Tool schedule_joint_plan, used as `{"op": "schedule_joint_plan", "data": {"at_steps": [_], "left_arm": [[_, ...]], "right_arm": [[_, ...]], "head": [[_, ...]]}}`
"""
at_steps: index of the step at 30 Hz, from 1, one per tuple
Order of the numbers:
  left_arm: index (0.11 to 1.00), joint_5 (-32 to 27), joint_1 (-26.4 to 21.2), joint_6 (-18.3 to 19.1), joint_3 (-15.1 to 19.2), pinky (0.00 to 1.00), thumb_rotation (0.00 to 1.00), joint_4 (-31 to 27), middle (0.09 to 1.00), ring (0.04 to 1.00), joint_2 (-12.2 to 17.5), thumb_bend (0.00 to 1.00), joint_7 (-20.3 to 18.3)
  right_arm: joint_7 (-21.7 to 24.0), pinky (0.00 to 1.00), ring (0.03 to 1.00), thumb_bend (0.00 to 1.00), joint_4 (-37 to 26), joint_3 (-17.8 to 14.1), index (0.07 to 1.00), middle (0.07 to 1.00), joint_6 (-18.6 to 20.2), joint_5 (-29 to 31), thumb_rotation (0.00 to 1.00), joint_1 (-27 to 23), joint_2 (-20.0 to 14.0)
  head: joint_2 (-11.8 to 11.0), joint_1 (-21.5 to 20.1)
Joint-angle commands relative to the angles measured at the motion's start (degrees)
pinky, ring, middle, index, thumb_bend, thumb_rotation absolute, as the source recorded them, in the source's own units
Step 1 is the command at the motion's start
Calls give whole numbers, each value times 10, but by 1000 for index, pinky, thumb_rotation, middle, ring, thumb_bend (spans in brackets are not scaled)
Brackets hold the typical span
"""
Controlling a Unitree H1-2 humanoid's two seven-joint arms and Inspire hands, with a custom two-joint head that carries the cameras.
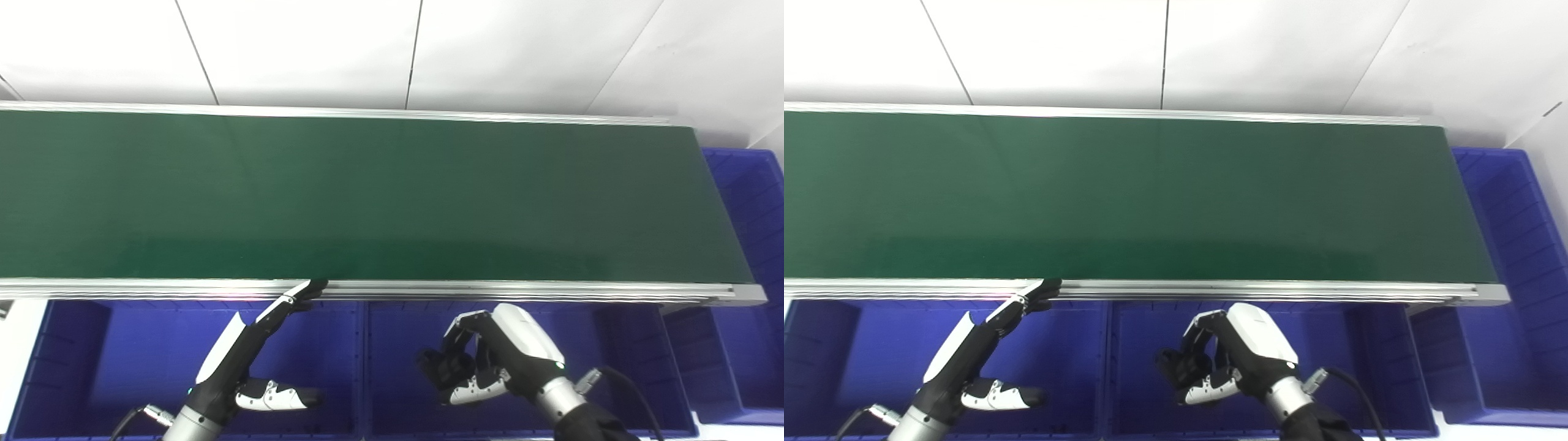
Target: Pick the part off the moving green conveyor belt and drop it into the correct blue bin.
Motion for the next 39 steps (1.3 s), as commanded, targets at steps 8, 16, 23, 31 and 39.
{"op": "schedule_joint_plan", "data": {"at_steps": [8,16,23,31,39], "left_arm": [[882,-13,9,-18,6,821,601,-12,896,871,7,803,1],[886,-9,8,-18,9,835,620,-14,895,877,13,807,5],[886,-19,16,-18,13,834,614,-22,892,875,21,810,1],[888,-22,20,-18,13,822,615,-22,891,869,27,811,0],[888,-10,23,-18,11,820,621,-25,890,868,18,819,6]], "right_arm": [[10,378,476,516,52,41,535,442,14,-32,3,-46,-11],[74,801,887,719,-6,56,898,918,37,-11,689,-44,-28],[0,697,845,670,-92,33,870,898,-15,60,351,26,-29],[-75,699,873,680,-156,21,886,953,-97,150,353,117,-19],[-94,773,891,741,-100,57,935,940,-167,183,644,111,-14]], "head": [[1,-9],[8,-22],[14,-19],[16,-8],[13,9]]}}
